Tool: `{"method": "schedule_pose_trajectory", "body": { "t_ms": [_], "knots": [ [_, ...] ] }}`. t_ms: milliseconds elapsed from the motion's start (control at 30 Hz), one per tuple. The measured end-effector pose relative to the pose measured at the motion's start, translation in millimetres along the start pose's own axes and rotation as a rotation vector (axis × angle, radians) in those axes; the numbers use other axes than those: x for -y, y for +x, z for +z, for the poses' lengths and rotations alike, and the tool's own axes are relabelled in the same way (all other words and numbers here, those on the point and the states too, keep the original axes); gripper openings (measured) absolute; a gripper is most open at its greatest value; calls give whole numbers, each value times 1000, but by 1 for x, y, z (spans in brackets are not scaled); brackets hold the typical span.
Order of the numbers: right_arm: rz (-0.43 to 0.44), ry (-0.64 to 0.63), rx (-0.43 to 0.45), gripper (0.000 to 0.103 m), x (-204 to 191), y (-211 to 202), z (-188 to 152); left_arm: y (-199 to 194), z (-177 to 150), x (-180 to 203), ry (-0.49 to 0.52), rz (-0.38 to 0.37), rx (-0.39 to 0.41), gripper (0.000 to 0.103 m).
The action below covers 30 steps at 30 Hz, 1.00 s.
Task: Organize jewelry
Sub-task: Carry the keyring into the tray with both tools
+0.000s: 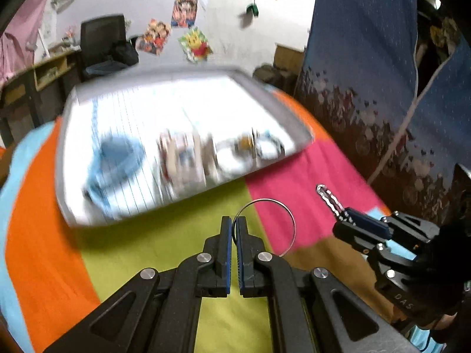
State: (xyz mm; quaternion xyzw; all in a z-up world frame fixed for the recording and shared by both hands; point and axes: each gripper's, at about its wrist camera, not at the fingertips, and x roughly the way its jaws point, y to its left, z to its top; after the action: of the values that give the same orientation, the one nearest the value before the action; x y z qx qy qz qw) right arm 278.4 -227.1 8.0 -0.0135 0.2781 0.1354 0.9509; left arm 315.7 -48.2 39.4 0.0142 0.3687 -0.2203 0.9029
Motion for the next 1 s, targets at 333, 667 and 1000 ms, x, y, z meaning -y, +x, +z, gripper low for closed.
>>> {"method": "schedule_pose_trajectory", "body": {
  "t_ms": [333, 667, 1000],
  "knots": [
    [19, -22, -15, 14, 2, 61, 80, 14, 86, -36, -54, 116, 82, 3],
    [42, -18, -63, 14, -2, 101, 72, 61, 81, -68, -144, 182, 3, 4],
    [28, -10, -55, 26, 3, 89, 69, 56, 69, -73, -224, 199, -11, 9]
  ]
}}
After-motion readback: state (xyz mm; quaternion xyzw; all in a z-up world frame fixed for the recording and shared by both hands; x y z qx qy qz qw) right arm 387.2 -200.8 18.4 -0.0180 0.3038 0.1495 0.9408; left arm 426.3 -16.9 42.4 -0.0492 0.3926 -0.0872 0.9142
